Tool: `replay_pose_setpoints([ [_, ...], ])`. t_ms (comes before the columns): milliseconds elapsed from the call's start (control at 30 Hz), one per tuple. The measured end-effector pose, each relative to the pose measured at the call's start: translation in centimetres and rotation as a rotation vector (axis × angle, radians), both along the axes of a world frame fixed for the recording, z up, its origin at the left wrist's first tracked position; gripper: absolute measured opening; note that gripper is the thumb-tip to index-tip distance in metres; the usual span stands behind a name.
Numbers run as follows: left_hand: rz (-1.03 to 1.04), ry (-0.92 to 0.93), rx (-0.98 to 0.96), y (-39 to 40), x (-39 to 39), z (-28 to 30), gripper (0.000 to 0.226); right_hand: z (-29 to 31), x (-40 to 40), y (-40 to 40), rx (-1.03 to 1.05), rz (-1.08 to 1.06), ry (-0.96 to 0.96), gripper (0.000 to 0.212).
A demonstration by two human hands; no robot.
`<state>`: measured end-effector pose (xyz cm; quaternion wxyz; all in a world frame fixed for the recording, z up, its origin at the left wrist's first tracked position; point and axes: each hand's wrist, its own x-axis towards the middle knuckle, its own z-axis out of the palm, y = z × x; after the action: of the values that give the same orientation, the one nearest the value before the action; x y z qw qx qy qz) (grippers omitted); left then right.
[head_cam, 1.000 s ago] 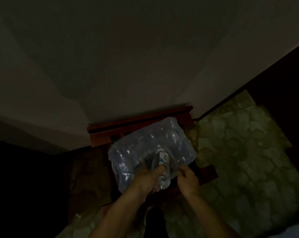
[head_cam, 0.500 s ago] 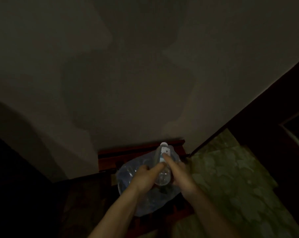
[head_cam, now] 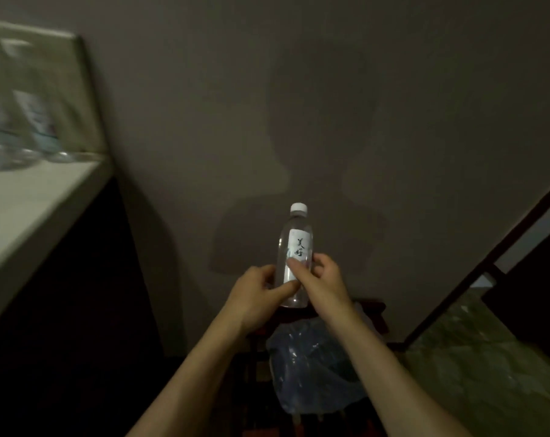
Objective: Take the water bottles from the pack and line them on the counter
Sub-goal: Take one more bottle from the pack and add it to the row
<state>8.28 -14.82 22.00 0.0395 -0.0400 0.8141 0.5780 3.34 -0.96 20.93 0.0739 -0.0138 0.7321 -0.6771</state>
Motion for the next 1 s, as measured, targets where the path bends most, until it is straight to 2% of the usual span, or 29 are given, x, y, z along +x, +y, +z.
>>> replay_pose_setpoints([
  [133, 0.108, 0.082, -0.217, -3.7, 3.9, 4.0, 0.041, 2.0, 2.6, -4.3, -0.017, 0.038, 0.118, 0.024],
  [267, 0.188, 0.13, -0.314, -8.4, 6.8, 8.4, 0.034, 5.5, 4.5, -9.3, -0.016, 0.113, 0.244, 0.042],
  [500, 0.281, 0.28, -0.483, -18.7, 9.4, 13.5, 0.033, 10.3, 6.6, -20.4, -0.033, 0.087, 0.445, 0.051],
  [767, 0.218, 0.347, -0.494, -34.7, 8.9, 13.5, 0.037, 11.2, 6.8, -36.1, 0.005, 0.133, 0.465, 0.036],
  [1000, 0.225, 0.342, -0.502, -41.6, 5.4, 11.6, 0.03, 10.6, 5.6, -43.5, 0.104, 0.039, 0.444, 0.038],
])
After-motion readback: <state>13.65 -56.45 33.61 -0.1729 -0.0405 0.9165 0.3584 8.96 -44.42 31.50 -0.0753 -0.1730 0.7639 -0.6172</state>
